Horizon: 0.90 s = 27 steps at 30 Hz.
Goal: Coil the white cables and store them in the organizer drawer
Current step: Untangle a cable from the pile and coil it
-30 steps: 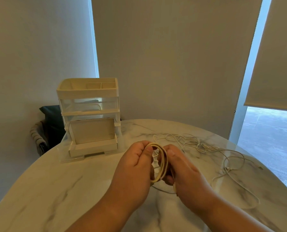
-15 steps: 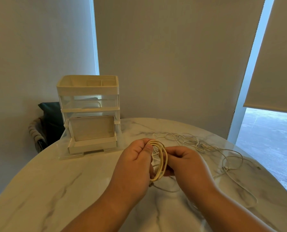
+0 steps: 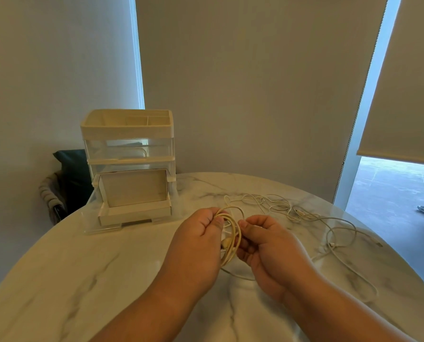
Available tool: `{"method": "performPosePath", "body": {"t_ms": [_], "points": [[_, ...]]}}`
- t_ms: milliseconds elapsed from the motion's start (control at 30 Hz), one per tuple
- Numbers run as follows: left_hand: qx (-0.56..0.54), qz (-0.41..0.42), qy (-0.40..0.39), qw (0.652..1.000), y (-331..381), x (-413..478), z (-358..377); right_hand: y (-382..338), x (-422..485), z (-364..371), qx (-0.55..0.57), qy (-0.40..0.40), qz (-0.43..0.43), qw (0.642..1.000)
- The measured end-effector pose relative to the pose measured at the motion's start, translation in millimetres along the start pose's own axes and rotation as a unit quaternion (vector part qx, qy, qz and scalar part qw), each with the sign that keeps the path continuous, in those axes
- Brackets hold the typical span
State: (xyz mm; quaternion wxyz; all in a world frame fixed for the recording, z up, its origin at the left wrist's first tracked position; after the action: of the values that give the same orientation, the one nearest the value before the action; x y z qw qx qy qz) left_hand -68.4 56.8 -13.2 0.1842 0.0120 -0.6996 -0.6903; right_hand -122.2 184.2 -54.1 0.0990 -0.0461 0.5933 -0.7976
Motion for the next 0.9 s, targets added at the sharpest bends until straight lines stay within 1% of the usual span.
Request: {"method": "performPosePath", "body": {"t_ms": [133,233,267,367,467,567,633,733,833,900], "points": [[0.002,-0.005,-0.011,1.0,-2,0,2,3,1,-2,0.026,0.01,0.011,1.0],[-0.016,-0.017,0.0,1.0,-4,1,-1,10,0,6,0.016,-0.026,0.038,0.999],[-0.017,-0.018,0.002,1.0,-4,2,-2,10,-1,9,-0.003,-0.038,0.035,0.999],[-0.012,-0.016,0.001,1.0,0,2,-4,9,-7,16,-0.071,-0.058,0.002,0.996],[-0.013,-0.021,0.0,1.0,2,1,-6,6,-16,27,-0.079,-0.12,-0.016,0.989],[-0.043,-0.037,0.002,0.998,1,0,-6,-7,-26,38,-0.141,-0.164,-0.083,0.973],[-0.06,-0.045,0.004,0.997,0,-1,-5,-11,-31,46,-0.149,-0.185,-0.119,0.964],[-0.094,-0.058,0.013,0.994,-4,-1,-4,-6,-30,47,-0.175,-0.172,-0.106,0.964],[-0.091,-0.045,0.031,0.994,-4,1,-9,-3,-28,41,-0.275,-0.157,-0.107,0.942],[-0.096,-0.029,0.043,0.994,-3,3,-12,-1,-24,36,-0.302,-0.141,-0.103,0.937]]}}
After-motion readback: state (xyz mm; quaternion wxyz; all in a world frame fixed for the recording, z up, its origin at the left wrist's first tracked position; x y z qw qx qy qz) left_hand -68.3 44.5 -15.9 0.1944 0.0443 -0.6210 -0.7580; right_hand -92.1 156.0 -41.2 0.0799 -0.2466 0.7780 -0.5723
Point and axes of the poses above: each hand's wrist, its own x-axis towards the middle knuckle, its own z-axis out of the palm, y = z × x, the point moved 9 cm from there along x, towards the middle knuckle, and after that the axes turned 9 degrees about -x, right-handed, at the moved point
